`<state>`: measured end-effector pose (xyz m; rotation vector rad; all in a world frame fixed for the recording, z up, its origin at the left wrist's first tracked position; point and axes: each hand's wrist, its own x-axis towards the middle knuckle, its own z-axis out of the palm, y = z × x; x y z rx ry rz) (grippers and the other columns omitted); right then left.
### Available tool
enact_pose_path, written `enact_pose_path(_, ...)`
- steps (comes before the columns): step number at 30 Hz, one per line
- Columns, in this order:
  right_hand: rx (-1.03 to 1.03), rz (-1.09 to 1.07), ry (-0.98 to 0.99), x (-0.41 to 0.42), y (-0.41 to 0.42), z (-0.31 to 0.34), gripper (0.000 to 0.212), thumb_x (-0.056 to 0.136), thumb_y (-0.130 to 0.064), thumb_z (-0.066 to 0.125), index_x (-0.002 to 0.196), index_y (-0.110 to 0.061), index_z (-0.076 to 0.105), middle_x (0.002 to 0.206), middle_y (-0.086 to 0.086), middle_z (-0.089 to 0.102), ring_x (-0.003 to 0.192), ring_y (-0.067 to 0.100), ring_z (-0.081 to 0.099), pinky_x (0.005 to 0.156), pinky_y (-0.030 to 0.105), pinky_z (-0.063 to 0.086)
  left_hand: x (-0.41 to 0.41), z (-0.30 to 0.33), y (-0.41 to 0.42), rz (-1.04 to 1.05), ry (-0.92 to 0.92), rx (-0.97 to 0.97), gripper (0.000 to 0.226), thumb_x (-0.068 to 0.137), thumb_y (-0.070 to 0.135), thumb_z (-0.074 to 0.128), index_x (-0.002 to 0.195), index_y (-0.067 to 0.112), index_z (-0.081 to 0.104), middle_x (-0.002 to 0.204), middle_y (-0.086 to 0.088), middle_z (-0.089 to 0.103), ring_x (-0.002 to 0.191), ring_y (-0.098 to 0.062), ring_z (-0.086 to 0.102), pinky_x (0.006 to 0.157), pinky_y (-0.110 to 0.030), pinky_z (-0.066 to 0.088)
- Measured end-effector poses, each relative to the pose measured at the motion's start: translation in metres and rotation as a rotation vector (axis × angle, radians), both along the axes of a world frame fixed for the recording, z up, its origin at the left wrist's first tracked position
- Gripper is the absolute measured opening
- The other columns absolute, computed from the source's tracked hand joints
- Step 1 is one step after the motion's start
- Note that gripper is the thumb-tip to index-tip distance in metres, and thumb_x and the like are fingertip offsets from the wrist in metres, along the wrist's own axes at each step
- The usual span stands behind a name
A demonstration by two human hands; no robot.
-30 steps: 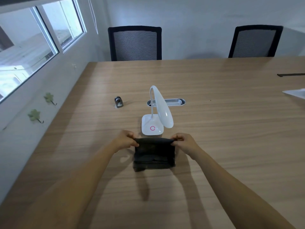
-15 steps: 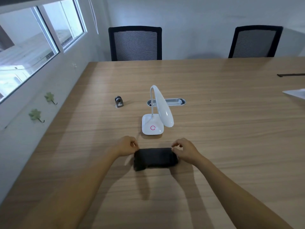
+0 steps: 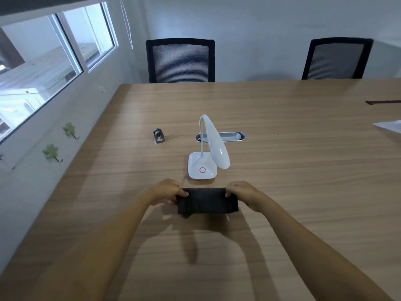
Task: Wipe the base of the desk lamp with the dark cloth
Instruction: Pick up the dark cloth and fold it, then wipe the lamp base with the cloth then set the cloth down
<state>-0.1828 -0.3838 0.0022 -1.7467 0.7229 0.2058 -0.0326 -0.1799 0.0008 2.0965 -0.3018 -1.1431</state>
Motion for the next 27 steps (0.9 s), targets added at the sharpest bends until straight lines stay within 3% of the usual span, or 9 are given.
enact_pose_path(2, 0.273, -0.123, -0.01, -0.001, 0.003, 0.001, 0.019, 0.077, -0.008, 0.05, 0.059, -0.014, 0.051, 0.068, 0.004, 0.046, 0.061, 0.016, 0.041, 0.053, 0.026, 0.031, 0.001, 0.006, 0.0, 0.033, 0.076, -0.047, 0.014, 0.085, 0.012, 0.066, 0.083, 0.01, 0.052, 0.08, -0.007, 0.059, 0.071, -0.018, 0.057, 0.068, -0.027, 0.051)
enact_pose_path(4, 0.49, -0.183, -0.014, -0.003, 0.007, -0.001, 0.01, 0.078, -0.012, 0.05, 0.073, -0.011, 0.059, 0.069, 0.007, 0.059, 0.061, 0.02, 0.055, 0.052, 0.027, 0.042, 0.001, 0.01, -0.001, 0.064, 0.109, -0.085, 0.013, 0.086, 0.011, 0.065, 0.093, 0.01, 0.054, 0.085, -0.007, 0.062, 0.074, -0.018, 0.06, 0.068, -0.027, 0.05)
enact_pose_path(7, 0.63, -0.274, -0.06, -0.007, 0.011, -0.006, 0.013, 0.082, -0.023, 0.058, 0.077, -0.016, 0.068, 0.069, 0.002, 0.073, 0.062, 0.017, 0.067, 0.055, 0.025, 0.054, 0.003, 0.011, 0.0, 0.102, 0.137, -0.112, 0.016, 0.085, 0.011, 0.066, 0.095, 0.01, 0.054, 0.079, -0.006, 0.063, 0.065, -0.014, 0.06, 0.063, -0.025, 0.051)
enact_pose_path(12, 0.977, -0.445, -0.276, -0.012, 0.016, -0.019, 0.027, 0.089, -0.033, 0.058, 0.084, -0.014, 0.076, 0.075, 0.002, 0.076, 0.064, 0.013, 0.071, 0.05, 0.022, 0.058, 0.0, 0.004, 0.004, 0.132, 0.262, -0.171, 0.023, 0.085, 0.009, 0.067, 0.068, 0.012, 0.052, 0.069, -0.005, 0.058, 0.062, -0.016, 0.056, 0.057, -0.023, 0.048)
enact_pose_path(16, 1.281, -0.669, -0.454, -0.013, 0.031, -0.03, 0.021, 0.089, -0.026, 0.06, 0.095, -0.007, 0.066, 0.072, 0.005, 0.076, 0.058, 0.012, 0.071, 0.054, 0.021, 0.059, -0.008, 0.0, 0.0, 0.125, 0.38, -0.227, 0.029, 0.081, 0.009, 0.071, 0.053, 0.015, 0.067, 0.066, -0.002, 0.067, 0.065, -0.012, 0.063, 0.053, -0.017, 0.054)
enact_pose_path(19, 1.28, -0.783, -0.527, -0.008, 0.048, -0.041, 0.02, 0.084, -0.03, 0.063, 0.087, -0.011, 0.067, 0.068, 0.004, 0.077, 0.061, 0.015, 0.074, 0.057, 0.025, 0.062, -0.015, -0.001, -0.008, 0.088, 0.409, -0.231, 0.017, 0.079, 0.009, 0.073, 0.067, 0.014, 0.063, 0.064, 0.0, 0.072, 0.061, -0.009, 0.068, 0.056, -0.017, 0.057)
enact_pose_path(22, 1.296, -0.78, -0.568, -0.001, 0.062, -0.044, 0.043, 0.088, -0.048, 0.055, 0.086, -0.011, 0.077, 0.085, 0.009, 0.079, 0.076, 0.024, 0.076, 0.07, 0.042, 0.062, -0.022, -0.002, -0.016, 0.025, 0.401, -0.209, 0.016, 0.08, 0.01, 0.073, 0.068, 0.014, 0.063, 0.061, 0.002, 0.072, 0.055, -0.006, 0.068, 0.056, -0.017, 0.057)
enact_pose_path(24, 1.283, -0.757, -0.541, 0.003, 0.064, -0.042, 0.043, 0.088, -0.049, 0.054, 0.094, -0.011, 0.074, 0.09, 0.01, 0.078, 0.079, 0.025, 0.076, 0.074, 0.046, 0.06, -0.024, -0.004, -0.019, 0.003, 0.39, -0.2, 0.012, 0.08, 0.011, 0.073, 0.072, 0.012, 0.064, 0.063, 0.001, 0.073, 0.058, -0.007, 0.069, 0.057, -0.018, 0.058)
enact_pose_path(27, 1.07, -0.66, -0.433, 0.007, 0.054, -0.034, 0.034, 0.095, -0.03, 0.05, 0.12, -0.008, 0.06, 0.104, 0.01, 0.07, 0.09, 0.025, 0.069, 0.077, 0.039, 0.06, -0.021, -0.005, -0.019, -0.035, 0.38, -0.171, 0.012, 0.08, 0.012, 0.073, 0.074, 0.011, 0.063, 0.066, -0.001, 0.074, 0.062, -0.01, 0.071, 0.062, -0.021, 0.06)
